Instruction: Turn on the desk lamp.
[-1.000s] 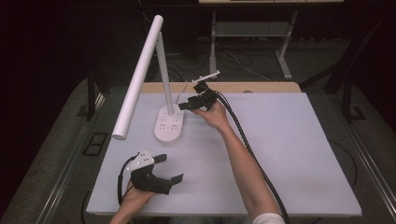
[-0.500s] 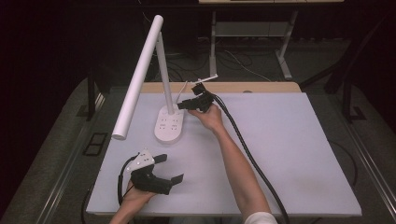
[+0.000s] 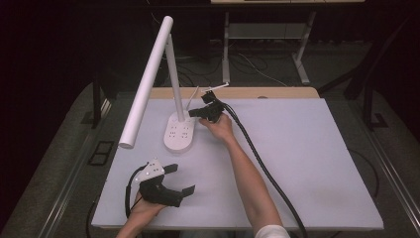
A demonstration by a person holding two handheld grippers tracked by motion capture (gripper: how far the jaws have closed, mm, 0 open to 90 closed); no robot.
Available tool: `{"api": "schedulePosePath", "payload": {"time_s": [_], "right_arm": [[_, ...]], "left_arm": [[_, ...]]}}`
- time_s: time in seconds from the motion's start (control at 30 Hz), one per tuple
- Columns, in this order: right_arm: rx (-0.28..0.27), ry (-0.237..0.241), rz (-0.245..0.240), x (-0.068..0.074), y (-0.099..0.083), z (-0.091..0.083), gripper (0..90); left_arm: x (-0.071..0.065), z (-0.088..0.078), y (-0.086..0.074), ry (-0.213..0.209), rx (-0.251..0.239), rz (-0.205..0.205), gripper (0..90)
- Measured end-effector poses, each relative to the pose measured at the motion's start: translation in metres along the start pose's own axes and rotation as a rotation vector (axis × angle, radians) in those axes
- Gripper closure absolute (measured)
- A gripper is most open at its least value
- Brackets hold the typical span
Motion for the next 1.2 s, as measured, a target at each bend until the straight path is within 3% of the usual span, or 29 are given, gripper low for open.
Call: {"api": "schedulePosePath", "payload": {"time_s": [0.13,0.7,0.9,1.2], "right_arm": [[0.006,0.003,0.007,0.0,-0.003,0.005,89.5],[0.023,0.014,0.072,0.001,-0.01,0.018,89.7],[0.032,-0.014,0.038,0.002,-0.011,0.017,89.9],[0.031,-0.005,0.01,0.007,-0.013,0.018,89.9]], "left_arm": [[0.0,0.0,0.0,0.001,0.0,0.0,0.5],[-0.001,0.001,0.0,-0.005,0.006,0.005,0.5],[0.0,0.001,-0.001,0.001,0.007,0.001,0.5],[0.001,0.003,0.0,0.01,0.006,0.002,0.5]]}}
Point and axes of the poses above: each handheld gripper's, and its own axes: z roughly forward along the jaws, y roughly out of its top, x roughly to its left, the point moved 7 cm from there along z, roughly forward along the jaws, and after that the axes turned 13 degrees about -y, right-handed, at the moved point
